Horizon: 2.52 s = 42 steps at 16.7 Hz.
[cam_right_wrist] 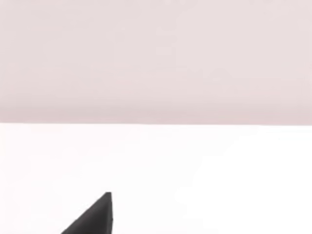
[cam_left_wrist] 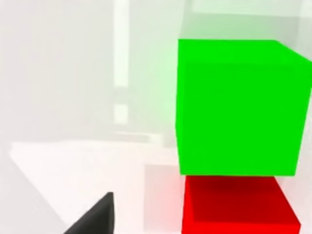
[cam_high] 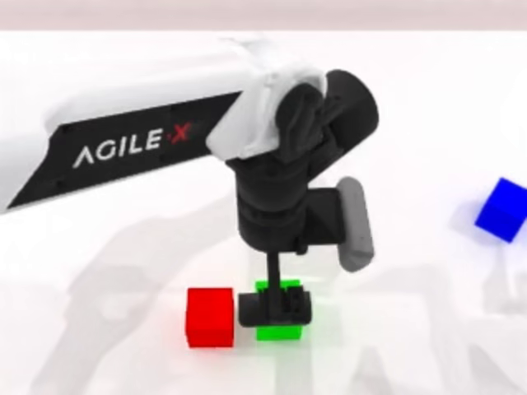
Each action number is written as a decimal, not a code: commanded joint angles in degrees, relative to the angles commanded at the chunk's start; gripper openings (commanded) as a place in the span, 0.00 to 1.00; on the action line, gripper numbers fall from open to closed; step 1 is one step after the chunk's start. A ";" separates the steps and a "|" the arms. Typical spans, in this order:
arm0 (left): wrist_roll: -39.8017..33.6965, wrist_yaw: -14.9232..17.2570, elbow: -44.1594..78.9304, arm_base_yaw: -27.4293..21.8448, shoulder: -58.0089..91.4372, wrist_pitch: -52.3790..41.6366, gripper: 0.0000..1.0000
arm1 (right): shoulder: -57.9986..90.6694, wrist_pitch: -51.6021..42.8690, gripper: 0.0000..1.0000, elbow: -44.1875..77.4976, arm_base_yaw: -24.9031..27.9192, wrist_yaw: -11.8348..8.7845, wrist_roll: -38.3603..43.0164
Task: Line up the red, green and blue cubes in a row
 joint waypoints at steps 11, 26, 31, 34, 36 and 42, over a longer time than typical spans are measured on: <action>-5.86 -0.90 -14.01 8.17 -16.05 10.75 1.00 | 16.88 -11.12 1.00 15.90 1.05 -0.18 -8.15; -34.19 -0.41 -78.64 42.86 -95.02 53.47 1.00 | 100.79 -57.62 1.00 78.87 4.40 0.31 -41.53; -40.03 0.08 -87.60 48.48 -110.09 64.59 1.00 | 114.70 -65.12 1.00 90.67 4.99 0.14 -47.34; -40.81 0.15 -88.48 49.15 -111.89 66.22 1.00 | 116.24 -66.03 1.00 92.27 5.06 0.09 -48.08; -40.81 0.15 -88.48 49.15 -111.89 66.22 1.00 | 116.24 -66.03 1.00 92.27 5.06 0.09 -48.08; -40.81 0.15 -88.48 49.15 -111.89 66.22 1.00 | 117.51 -61.68 1.00 89.08 5.02 0.10 -48.09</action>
